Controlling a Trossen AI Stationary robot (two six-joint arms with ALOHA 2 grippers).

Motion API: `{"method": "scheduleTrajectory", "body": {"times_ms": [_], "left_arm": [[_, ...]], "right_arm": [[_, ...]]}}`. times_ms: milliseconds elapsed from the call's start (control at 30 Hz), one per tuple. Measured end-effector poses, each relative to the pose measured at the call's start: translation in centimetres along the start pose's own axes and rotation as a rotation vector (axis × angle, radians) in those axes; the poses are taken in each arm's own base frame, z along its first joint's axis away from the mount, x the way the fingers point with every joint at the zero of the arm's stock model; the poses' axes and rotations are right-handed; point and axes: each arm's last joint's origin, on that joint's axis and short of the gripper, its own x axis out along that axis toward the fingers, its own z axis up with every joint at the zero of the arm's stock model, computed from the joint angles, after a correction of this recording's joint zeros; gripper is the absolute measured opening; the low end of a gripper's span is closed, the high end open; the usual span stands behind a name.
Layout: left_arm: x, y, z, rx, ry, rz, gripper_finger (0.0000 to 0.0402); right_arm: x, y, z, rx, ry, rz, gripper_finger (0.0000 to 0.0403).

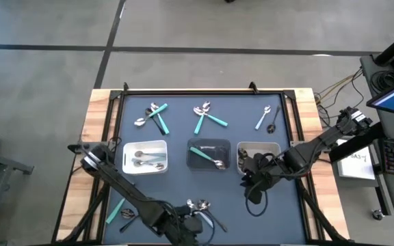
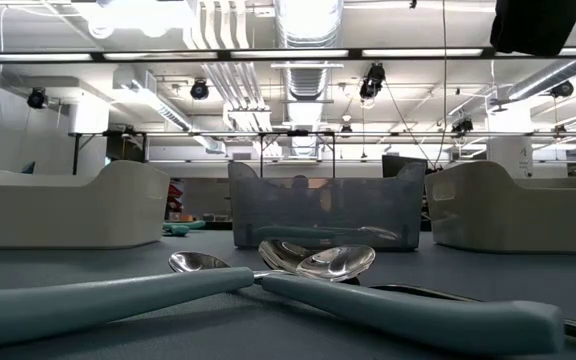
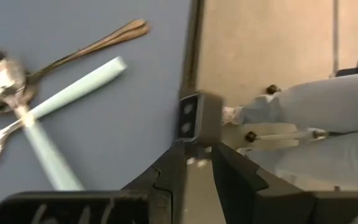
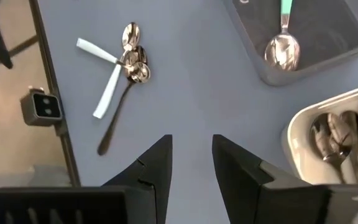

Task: Sort silverware by color (type)
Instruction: Put the light blue spoon into the white bin

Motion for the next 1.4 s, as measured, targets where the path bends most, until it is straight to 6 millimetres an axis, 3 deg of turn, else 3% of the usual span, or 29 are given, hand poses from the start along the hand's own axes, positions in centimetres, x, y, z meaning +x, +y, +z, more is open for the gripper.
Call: {"method": "scheduleTrajectory", "body": {"times_ms": [300,500,933,1400], "left_arm": [[3.2,-1.9,1.4,-0.008,0.099,0.122,0.0064],[2.3,-3.1,2.7,-0.008,0.121,0.234,0.0064],[4.2,-0.3,0.6,-0.080,0.193,0.408,0.0064],[5.6,2.3,-0.1,-0.095,0.199,0.536,0.0064]], "right_arm": [[0.4,-0.4,-0.4,-0.098,0.013,-0.020,0.0107],[0.4,-0.4,-0.4,-0.110,0.015,-0.022,0.0107],[0.4,-0.4,-0.4,-0.110,0.017,-0.025,0.0107],[0.4,-0.4,-0.4,-0.089,0.008,-0.029,0.0107]]}}
